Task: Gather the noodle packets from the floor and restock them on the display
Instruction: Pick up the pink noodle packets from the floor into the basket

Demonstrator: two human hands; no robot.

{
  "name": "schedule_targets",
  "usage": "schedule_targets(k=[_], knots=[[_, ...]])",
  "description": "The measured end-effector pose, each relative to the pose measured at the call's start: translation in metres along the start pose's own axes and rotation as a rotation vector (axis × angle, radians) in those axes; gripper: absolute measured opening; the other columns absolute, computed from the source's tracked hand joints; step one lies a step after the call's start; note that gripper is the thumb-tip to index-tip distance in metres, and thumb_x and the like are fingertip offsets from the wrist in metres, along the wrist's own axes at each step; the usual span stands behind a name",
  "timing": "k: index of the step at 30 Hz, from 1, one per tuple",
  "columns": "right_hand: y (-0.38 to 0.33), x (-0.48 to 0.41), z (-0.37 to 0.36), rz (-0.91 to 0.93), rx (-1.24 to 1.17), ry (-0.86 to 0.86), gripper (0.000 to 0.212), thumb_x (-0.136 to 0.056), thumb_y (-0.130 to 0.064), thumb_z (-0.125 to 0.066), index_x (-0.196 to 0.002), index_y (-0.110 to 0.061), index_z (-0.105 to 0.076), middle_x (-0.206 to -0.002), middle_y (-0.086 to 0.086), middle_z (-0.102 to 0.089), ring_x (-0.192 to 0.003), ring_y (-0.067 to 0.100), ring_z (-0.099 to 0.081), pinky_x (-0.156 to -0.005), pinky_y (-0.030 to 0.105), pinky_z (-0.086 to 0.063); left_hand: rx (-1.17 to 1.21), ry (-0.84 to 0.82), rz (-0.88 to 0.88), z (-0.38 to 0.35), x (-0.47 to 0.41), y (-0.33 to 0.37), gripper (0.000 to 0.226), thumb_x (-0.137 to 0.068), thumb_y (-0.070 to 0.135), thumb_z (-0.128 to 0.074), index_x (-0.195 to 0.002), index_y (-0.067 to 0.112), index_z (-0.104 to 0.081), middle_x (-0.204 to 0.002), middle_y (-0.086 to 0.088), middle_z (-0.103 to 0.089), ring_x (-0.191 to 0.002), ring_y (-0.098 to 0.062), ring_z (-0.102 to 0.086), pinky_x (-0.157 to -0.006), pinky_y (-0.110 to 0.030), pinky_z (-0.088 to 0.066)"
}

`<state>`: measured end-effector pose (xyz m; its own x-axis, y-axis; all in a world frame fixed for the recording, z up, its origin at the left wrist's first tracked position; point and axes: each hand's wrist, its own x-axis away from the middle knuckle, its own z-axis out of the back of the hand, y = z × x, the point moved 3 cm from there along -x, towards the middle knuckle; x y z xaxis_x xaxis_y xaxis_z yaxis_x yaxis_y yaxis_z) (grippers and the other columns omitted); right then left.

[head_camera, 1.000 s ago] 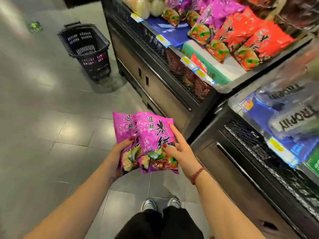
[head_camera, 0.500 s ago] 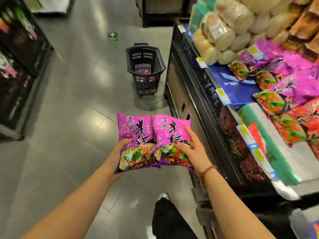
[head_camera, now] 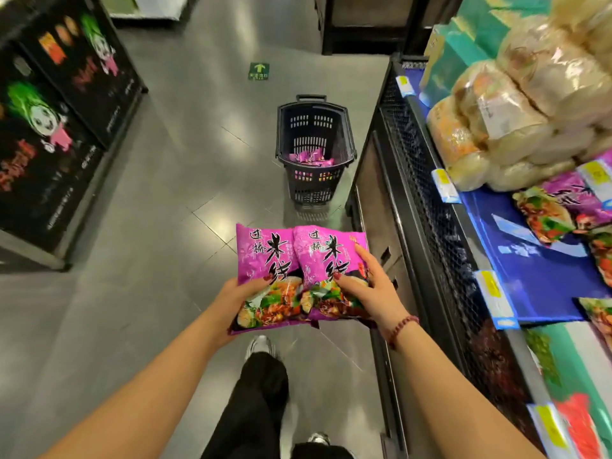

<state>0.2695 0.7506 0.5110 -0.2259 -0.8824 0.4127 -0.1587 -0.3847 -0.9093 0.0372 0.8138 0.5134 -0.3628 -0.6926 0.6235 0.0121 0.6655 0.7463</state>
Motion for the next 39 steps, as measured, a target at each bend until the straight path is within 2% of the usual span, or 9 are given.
schedule_targets(k=[6,10,15,19,22,25,29,34,39], knots=[[-0.038,-0.115,-0.018,0.006,0.012,0.056,0.081,-0.074,-0.026,-0.078,-0.141,-0.043,-0.037,-0.131,0.001,-0.051,-0.109,0.023,-0.061,-0.086,0.039,-0.055,-0.042,0.04,-0.056,0.035,-0.105,0.08,0.039,-0.087,0.016,-0.068,-0.122,0.02,-0.052,-0.099,-0.012,-0.073,-0.076,-0.026,-0.073,-0.058,-0.032,-0.058],[-0.069,-0.185,-0.027,0.004,-0.015,0.108,0.071,-0.071,-0.026,-0.077,-0.13,-0.049,-0.046,-0.133,0.0,-0.054,-0.108,0.02,-0.063,-0.088,0.04,-0.056,-0.034,0.04,-0.115,0.052,-0.168,0.142,0.04,-0.087,0.014,-0.068,-0.12,0.028,-0.05,-0.105,-0.01,-0.07,-0.082,-0.029,-0.072,-0.062,-0.036,-0.058],[-0.104,-0.259,-0.027,0.021,-0.039,0.212,0.067,-0.055,-0.043,-0.083,-0.113,-0.058,-0.052,-0.133,0.0,-0.056,-0.114,0.019,-0.061,-0.096,0.045,-0.052,-0.084,0.039,-0.134,0.057,-0.237,0.202,0.037,-0.089,0.011,-0.066,-0.121,0.024,-0.053,-0.106,-0.011,-0.071,-0.084,-0.028,-0.072,-0.07,-0.037,-0.057],[-0.13,-0.318,-0.014,0.053,-0.004,0.267,0.068,-0.069,-0.031,-0.083,-0.125,-0.047,-0.049,-0.133,0.0,-0.054,-0.112,0.018,-0.06,-0.094,0.041,-0.053,-0.111,0.038,-0.128,0.051,-0.293,0.238,0.04,-0.089,0.013,-0.067,-0.124,0.025,-0.053,-0.11,-0.012,-0.071,-0.094,-0.032,-0.071,-0.081,-0.044,-0.056],[-0.151,-0.37,0.006,0.076,0.03,0.27,0.07,-0.076,-0.021,-0.08,-0.135,-0.038,-0.046,-0.128,-0.008,-0.053,-0.109,0.009,-0.058,-0.086,0.03,-0.054,-0.112,0.035,-0.136,0.038,-0.337,0.265,0.038,-0.09,0.013,-0.066,-0.123,0.024,-0.053,-0.109,-0.01,-0.072,-0.093,-0.032,-0.071,-0.08,-0.043,-0.057],[-0.172,-0.425,0.025,0.06,0.057,0.215,0.068,-0.076,-0.02,-0.08,-0.133,-0.039,-0.049,-0.127,-0.008,-0.053,-0.11,0.013,-0.058,-0.087,0.035,-0.055,-0.085,0.09,-0.149,0.026,-0.38,0.291,0.033,-0.091,0.011,-0.064,-0.12,0.026,-0.056,-0.104,-0.008,-0.073,-0.089,-0.03,-0.072,-0.077,-0.04,-0.058],[-0.203,-0.491,0.048,0.055,0.036,0.172,0.066,-0.075,-0.008,-0.079,-0.13,-0.032,-0.052,-0.121,-0.009,-0.057,-0.104,0.009,-0.061,-0.077,0.023,-0.055,-0.053,0.128,-0.124,0.007,-0.435,0.319,0.038,-0.092,0.011,-0.062,-0.128,0.022,-0.054,-0.103,-0.009,-0.074,-0.089,-0.033,-0.072,-0.073,-0.041,-0.06],[-0.226,-0.556,0.06,-0.036,0.028,0.113,0.067,-0.074,-0.009,-0.079,-0.129,-0.034,-0.051,-0.12,-0.003,-0.057,-0.104,0.018,-0.063,-0.077,0.03,-0.057,-0.033,0.151,-0.089,-0.006,-0.481,0.345,0.038,-0.093,0.012,-0.061,-0.127,0.024,-0.048,-0.11,-0.011,-0.071,-0.089,-0.029,-0.072,-0.066,-0.036,-0.059],[-0.238,-0.612,0.064,-0.071,0.033,0.186,0.07,-0.074,-0.004,-0.079,-0.133,-0.031,-0.051,-0.111,-0.003,-0.062,-0.094,0.015,-0.067,-0.067,0.022,-0.056,-0.051,0.158,-0.032,0.003,-0.536,0.372,0.042,-0.094,0.011,-0.061,-0.132,0.018,-0.046,-0.113,-0.013,-0.069,-0.091,-0.029,-0.072,-0.067,-0.035,-0.06]])
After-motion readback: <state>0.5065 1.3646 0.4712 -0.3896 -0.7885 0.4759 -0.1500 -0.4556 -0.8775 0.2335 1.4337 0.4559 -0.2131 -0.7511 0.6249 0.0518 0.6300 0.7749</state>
